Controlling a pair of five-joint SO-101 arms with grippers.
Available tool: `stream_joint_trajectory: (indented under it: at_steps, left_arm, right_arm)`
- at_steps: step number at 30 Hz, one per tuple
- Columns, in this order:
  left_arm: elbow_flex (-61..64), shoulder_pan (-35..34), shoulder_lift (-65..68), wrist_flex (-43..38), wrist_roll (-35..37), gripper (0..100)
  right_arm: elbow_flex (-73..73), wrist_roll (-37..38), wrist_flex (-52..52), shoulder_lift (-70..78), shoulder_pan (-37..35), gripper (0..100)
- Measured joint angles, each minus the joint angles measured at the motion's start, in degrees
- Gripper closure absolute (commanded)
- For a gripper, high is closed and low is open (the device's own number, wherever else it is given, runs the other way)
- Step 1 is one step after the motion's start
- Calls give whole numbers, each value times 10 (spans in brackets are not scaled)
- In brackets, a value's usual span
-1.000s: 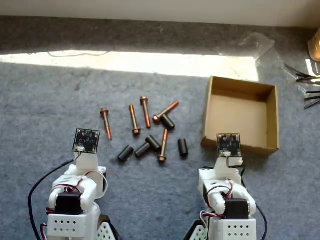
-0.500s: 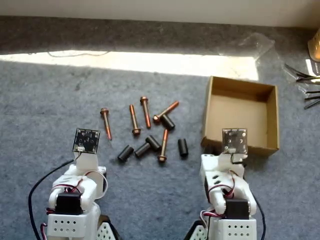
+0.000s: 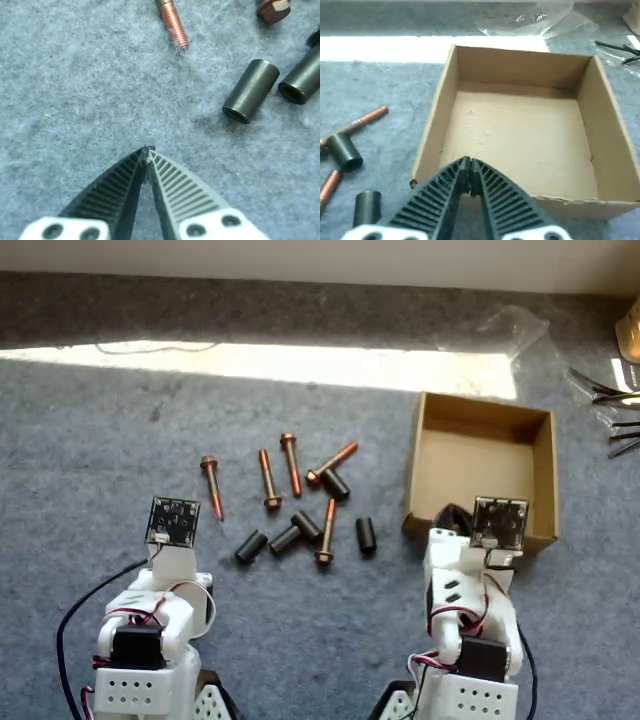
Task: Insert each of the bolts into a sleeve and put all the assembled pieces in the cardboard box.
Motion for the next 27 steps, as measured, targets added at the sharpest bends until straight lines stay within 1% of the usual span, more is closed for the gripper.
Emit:
stream_joint_trajectory:
  at_steps: [5,9,12,16,27]
  left_arm:
    - [0,0,0,0,0,994]
    - [0,3,0,0,0,994]
    - [0,4,0,0,0,994]
    - [0,4,0,0,0,994]
    - [0,4,0,0,0,994]
  right_arm:
    - [-85,76,114,0,4,988]
    - [-192,89,207,-2,7,988]
    - [-261,91,251,29,7,988]
    - [-329,91,266,135,7,988]
    - [-467,91,266,500,7,988]
